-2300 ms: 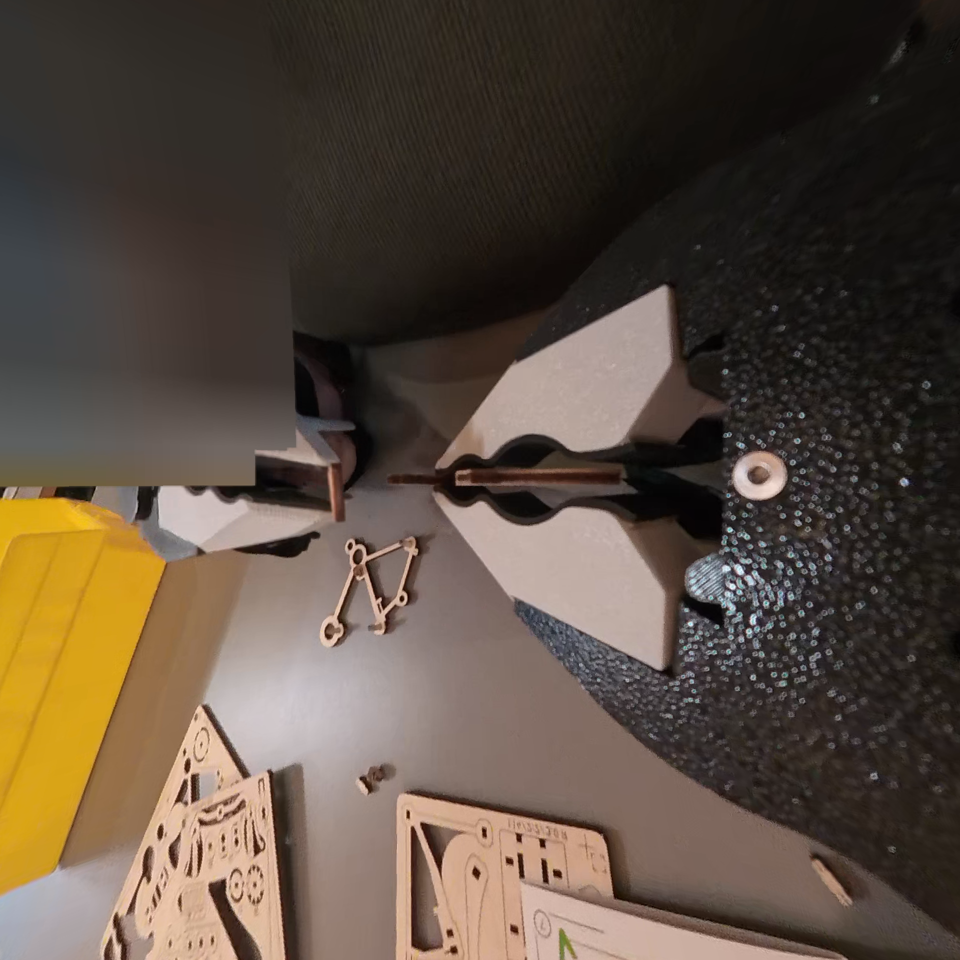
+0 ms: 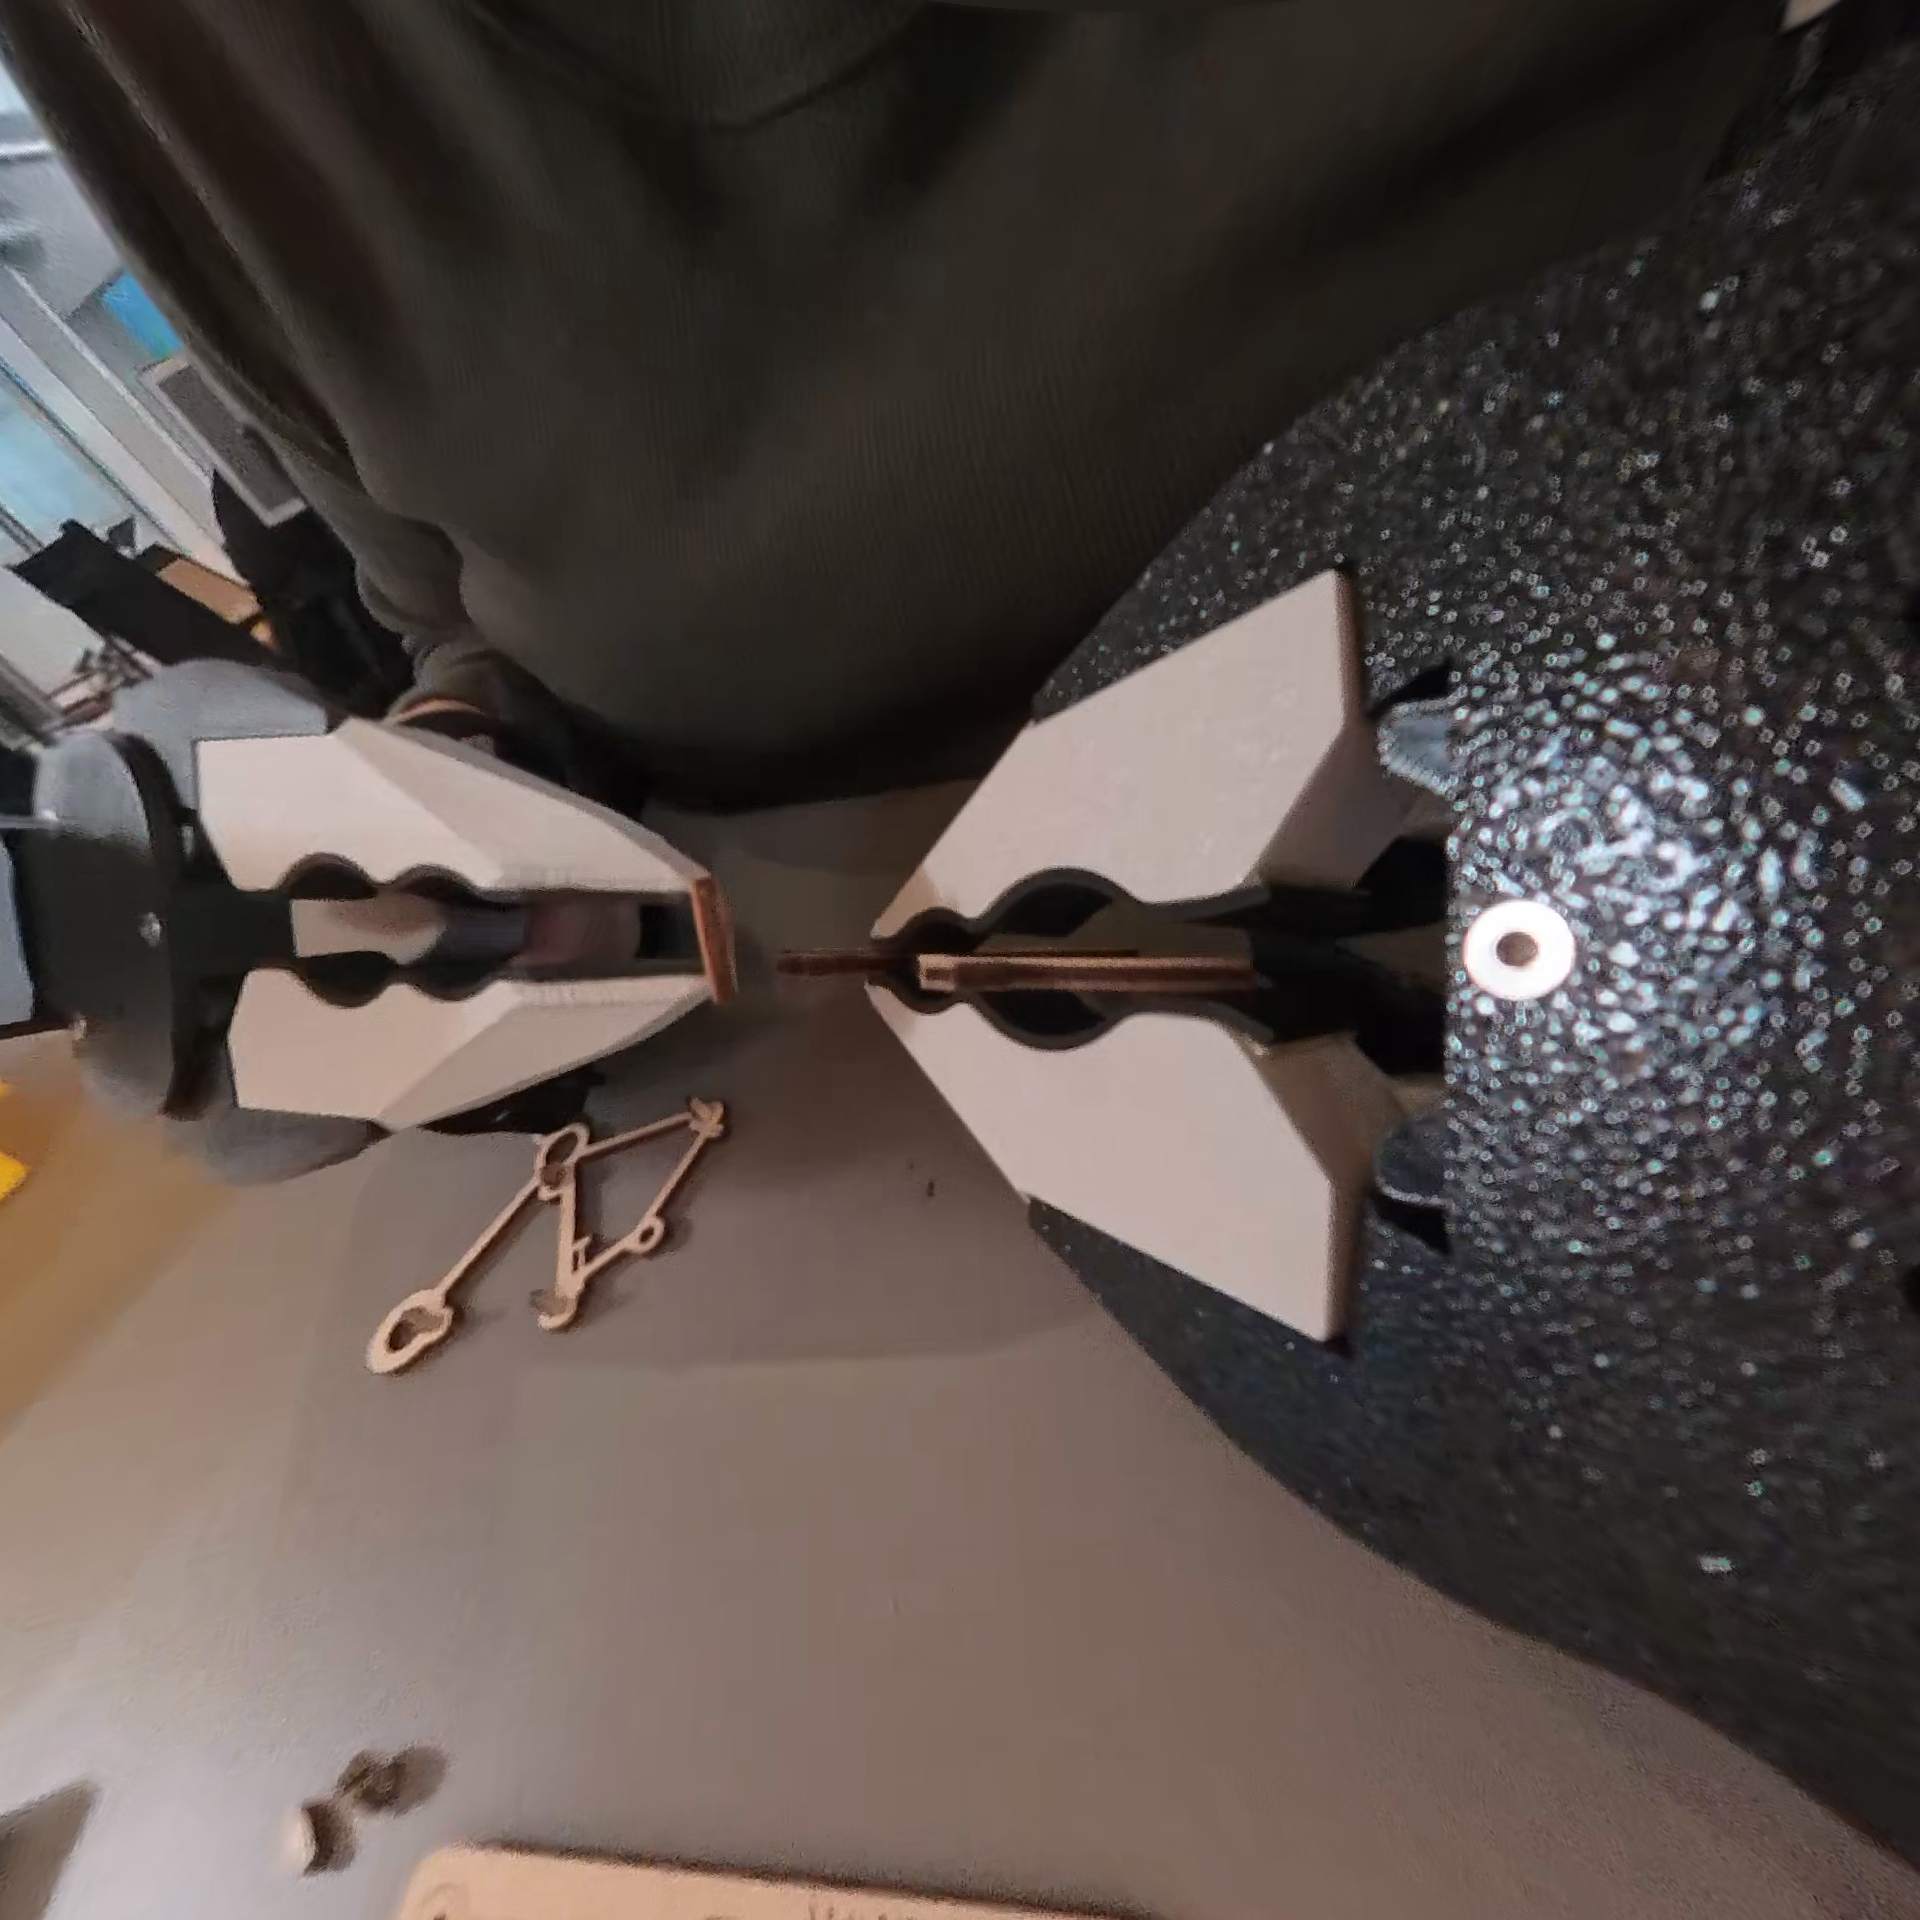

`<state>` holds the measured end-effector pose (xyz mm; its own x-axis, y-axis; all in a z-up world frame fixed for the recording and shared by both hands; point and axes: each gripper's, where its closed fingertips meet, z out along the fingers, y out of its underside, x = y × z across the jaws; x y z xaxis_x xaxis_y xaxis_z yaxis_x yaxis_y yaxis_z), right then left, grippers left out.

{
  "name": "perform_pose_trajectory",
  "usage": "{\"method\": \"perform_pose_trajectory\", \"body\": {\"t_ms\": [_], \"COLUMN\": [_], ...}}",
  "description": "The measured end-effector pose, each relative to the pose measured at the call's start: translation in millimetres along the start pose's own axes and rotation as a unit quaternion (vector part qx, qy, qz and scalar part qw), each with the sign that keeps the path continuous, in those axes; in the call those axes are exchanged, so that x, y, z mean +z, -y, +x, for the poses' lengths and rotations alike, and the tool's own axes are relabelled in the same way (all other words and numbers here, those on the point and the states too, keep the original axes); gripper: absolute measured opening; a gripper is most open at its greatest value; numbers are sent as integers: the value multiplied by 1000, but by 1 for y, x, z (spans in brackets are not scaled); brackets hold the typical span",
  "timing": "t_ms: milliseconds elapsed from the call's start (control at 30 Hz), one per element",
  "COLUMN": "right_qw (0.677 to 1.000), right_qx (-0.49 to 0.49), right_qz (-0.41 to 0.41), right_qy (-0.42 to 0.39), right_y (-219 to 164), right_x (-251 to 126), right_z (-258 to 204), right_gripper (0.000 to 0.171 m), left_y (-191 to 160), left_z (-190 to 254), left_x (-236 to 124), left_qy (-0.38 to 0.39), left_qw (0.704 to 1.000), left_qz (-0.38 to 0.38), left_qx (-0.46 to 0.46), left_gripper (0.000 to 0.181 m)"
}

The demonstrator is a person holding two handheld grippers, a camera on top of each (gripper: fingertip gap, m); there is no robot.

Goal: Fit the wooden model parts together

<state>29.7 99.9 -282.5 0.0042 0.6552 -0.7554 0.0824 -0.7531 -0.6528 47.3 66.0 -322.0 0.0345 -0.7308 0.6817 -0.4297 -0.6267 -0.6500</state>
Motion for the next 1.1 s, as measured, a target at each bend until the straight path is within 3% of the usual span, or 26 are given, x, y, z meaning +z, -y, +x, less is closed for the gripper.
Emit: {"method": "perform_pose_trajectory", "body": {"t_ms": [400,667,767,900,1100], "right_qw": [998,1000,994,954,896], "right_qx": [60,10,-80,-221,-284], "right_qz": [-7,4,-2,-50,-197], "right_qy": [-1,7,-69,-195,-278], "right_y": [-8,-3,3,6,-23], "right_x": [-1,-4,-12,-19,-9], "right_z": [3,-5,8,28,59], "right_gripper": [0,0,0,3,24], "left_y": [-6,-7,-8,-8,-11], "left_z": [5,7,7,8,9], "left_x": [2,2,2,2,-2], "left_qy": [-33,-39,-38,-35,-27], "left_qw": [999,999,999,999,999], "left_qz": [-22,-26,-27,-24,-19], "left_qx": [-22,-22,-18,-7,-7], "left_gripper": [0,0,0,0,0]}}
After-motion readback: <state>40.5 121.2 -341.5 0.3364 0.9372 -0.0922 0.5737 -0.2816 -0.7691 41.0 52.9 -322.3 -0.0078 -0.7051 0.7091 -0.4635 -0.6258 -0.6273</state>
